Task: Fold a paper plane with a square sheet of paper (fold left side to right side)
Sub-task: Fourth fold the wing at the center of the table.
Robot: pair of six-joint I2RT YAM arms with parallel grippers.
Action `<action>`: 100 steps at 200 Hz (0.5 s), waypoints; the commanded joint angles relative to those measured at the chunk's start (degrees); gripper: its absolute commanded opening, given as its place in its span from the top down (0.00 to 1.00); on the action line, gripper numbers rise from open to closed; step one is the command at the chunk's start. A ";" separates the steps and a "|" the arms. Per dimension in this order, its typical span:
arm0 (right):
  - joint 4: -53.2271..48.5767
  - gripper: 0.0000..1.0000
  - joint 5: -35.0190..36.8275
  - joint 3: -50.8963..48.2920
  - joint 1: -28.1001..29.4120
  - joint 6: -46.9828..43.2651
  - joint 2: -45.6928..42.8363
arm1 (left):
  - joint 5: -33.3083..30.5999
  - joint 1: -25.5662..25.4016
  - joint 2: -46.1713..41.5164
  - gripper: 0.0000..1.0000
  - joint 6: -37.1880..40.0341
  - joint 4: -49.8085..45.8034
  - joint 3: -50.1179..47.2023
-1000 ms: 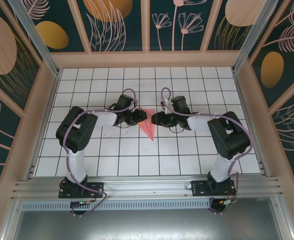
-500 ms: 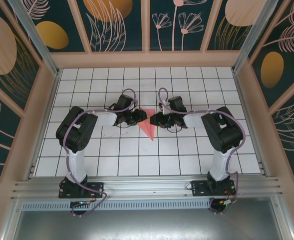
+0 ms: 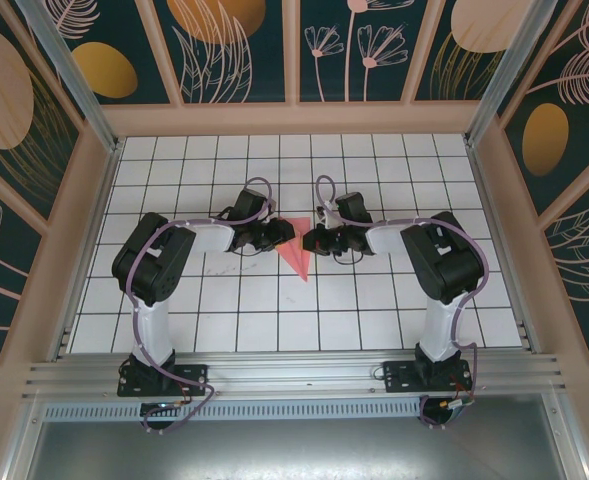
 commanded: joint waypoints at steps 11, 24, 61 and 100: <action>-3.57 1.00 2.57 1.54 0.38 -1.62 0.86 | -1.46 -0.38 0.30 0.66 1.40 -2.87 0.04; -3.86 1.00 3.09 1.44 0.28 -1.72 0.76 | -1.47 -0.38 0.33 0.66 1.47 -2.95 0.04; -4.51 1.00 4.41 1.16 0.22 -1.98 0.34 | -1.45 -0.38 0.52 0.66 1.64 -3.04 0.05; -5.25 1.00 5.76 0.94 0.02 -2.25 -0.10 | -1.53 -0.38 0.43 0.66 1.63 -3.13 0.04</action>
